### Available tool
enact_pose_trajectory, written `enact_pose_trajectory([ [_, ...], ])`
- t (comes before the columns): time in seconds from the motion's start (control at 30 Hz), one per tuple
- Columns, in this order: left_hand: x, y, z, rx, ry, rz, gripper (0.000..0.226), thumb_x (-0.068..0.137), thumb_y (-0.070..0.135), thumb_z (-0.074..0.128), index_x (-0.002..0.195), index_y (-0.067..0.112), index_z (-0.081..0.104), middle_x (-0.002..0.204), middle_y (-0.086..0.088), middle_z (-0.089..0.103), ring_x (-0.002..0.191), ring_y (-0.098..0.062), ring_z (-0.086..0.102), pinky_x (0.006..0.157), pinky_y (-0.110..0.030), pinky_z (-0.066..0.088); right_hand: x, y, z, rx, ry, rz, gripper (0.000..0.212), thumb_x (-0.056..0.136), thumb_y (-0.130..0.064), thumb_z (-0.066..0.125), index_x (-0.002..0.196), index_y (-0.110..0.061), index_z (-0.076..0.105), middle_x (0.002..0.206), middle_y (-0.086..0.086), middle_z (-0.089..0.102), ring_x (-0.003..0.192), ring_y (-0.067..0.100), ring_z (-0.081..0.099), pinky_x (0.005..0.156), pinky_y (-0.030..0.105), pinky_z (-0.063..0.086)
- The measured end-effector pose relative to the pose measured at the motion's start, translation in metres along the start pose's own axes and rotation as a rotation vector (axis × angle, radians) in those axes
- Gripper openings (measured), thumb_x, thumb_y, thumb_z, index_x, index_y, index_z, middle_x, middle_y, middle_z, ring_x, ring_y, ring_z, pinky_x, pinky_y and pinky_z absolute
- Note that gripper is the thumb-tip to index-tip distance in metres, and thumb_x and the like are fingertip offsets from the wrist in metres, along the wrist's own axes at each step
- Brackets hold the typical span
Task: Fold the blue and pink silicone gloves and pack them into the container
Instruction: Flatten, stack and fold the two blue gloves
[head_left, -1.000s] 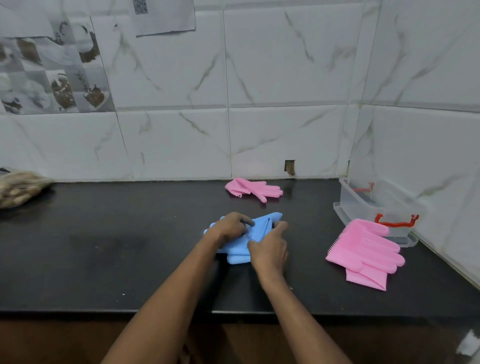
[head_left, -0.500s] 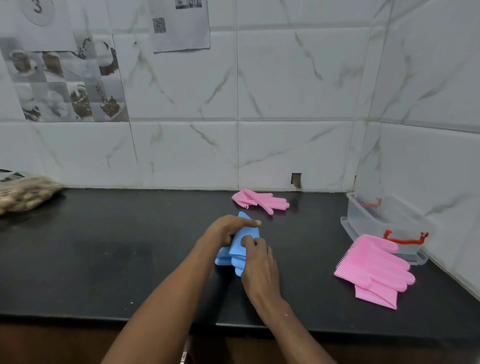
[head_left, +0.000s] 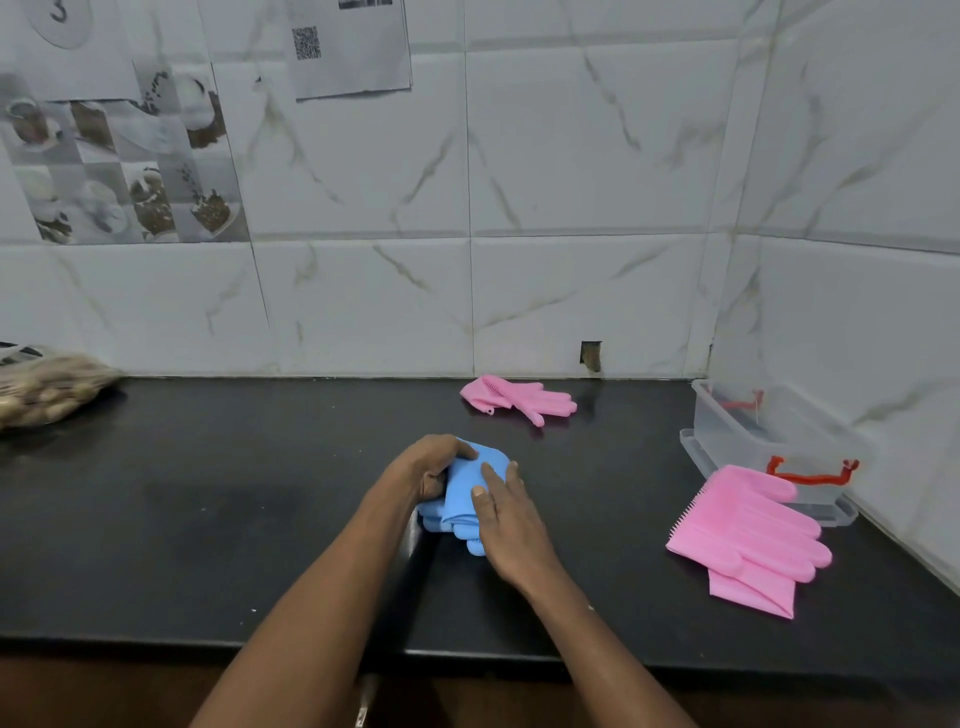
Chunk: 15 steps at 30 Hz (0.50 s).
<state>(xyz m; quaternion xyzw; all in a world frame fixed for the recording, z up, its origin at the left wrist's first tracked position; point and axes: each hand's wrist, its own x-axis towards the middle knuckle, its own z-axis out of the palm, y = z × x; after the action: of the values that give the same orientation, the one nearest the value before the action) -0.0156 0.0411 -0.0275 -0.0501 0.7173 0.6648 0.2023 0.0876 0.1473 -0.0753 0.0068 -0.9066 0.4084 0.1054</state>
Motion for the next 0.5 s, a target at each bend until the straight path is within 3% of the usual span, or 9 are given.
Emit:
enact_pose_trajectory([
  [0.03,-0.001,0.001,0.001,0.072,0.057,0.075,0.004,0.087,0.003,0.056,0.086,0.004,0.059,0.088,-0.017,0.061,0.083,-0.032,0.059,0.081,-0.042,0.054,0.001,0.001,0.001,-0.047,-0.011,-0.013,0.051,0.105,-0.036,0.028,0.154,-0.024,0.024,0.164,0.010,0.006,0.150,0.023,0.013,0.118,0.034,0.018],
  [0.1,-0.004,0.003,-0.001,0.469,0.276,0.311,0.004,0.082,0.011,0.059,0.080,0.012,0.062,0.084,-0.009,0.058,0.076,-0.027,0.057,0.069,-0.031,0.048,0.001,0.004,0.002,-0.113,-0.009,-0.044,0.050,0.104,-0.032,0.030,0.153,-0.025,0.026,0.163,0.013,0.010,0.148,0.026,0.019,0.116,0.034,0.023],
  [0.13,-0.006,0.002,-0.005,0.716,0.410,0.408,0.012,0.081,0.018,0.061,0.091,0.015,0.067,0.096,-0.007,0.060,0.084,-0.028,0.061,0.074,-0.031,0.047,0.001,0.005,0.003,-0.153,-0.010,-0.062,0.050,0.103,-0.030,0.030,0.153,-0.024,0.027,0.163,0.014,0.010,0.147,0.027,0.021,0.115,0.035,0.025],
  [0.2,-0.013,-0.004,-0.013,0.937,0.591,0.364,0.036,0.082,0.034,0.063,0.114,0.018,0.063,0.121,-0.008,0.055,0.106,-0.033,0.060,0.089,-0.038,0.046,0.001,0.005,0.005,-0.232,-0.030,-0.089,0.051,0.103,-0.031,0.030,0.153,-0.024,0.025,0.163,0.014,0.006,0.147,0.029,0.019,0.116,0.038,0.026],
  [0.27,-0.012,-0.014,-0.022,0.939,0.521,0.251,0.042,0.088,0.042,0.057,0.110,0.006,0.062,0.120,-0.015,0.062,0.107,-0.036,0.060,0.088,-0.038,0.047,0.001,0.006,0.007,-0.242,-0.042,-0.083,0.053,0.103,-0.035,0.029,0.154,-0.028,0.021,0.164,0.012,0.002,0.149,0.028,0.013,0.119,0.039,0.020],
  [0.37,-0.008,-0.031,-0.021,0.666,0.391,0.249,0.049,0.097,0.041,0.048,0.103,-0.005,0.063,0.110,-0.021,0.067,0.103,-0.035,0.062,0.083,-0.035,0.046,0.002,0.005,0.010,-0.296,-0.096,-0.127,0.054,0.101,-0.033,0.031,0.154,-0.032,0.020,0.164,0.009,-0.003,0.151,0.027,0.000,0.120,0.036,0.009],
  [0.43,-0.007,-0.039,-0.015,0.516,0.443,0.322,0.046,0.097,0.038,0.050,0.113,-0.004,0.061,0.117,-0.020,0.064,0.112,-0.036,0.059,0.090,-0.038,0.045,0.002,0.003,0.012,-0.303,-0.163,-0.140,0.056,0.099,-0.030,0.033,0.154,-0.035,0.019,0.164,0.007,-0.009,0.150,0.028,-0.011,0.120,0.039,0.007],
  [0.5,-0.005,-0.044,-0.010,0.462,0.469,0.381,0.045,0.097,0.023,0.051,0.139,0.006,0.047,0.129,-0.014,0.059,0.124,-0.033,0.052,0.100,-0.038,0.040,0.002,-0.001,0.012,-0.274,-0.248,-0.129,0.056,0.098,-0.031,0.034,0.152,-0.036,0.022,0.163,0.006,-0.015,0.148,0.030,-0.020,0.120,0.043,0.003],
])
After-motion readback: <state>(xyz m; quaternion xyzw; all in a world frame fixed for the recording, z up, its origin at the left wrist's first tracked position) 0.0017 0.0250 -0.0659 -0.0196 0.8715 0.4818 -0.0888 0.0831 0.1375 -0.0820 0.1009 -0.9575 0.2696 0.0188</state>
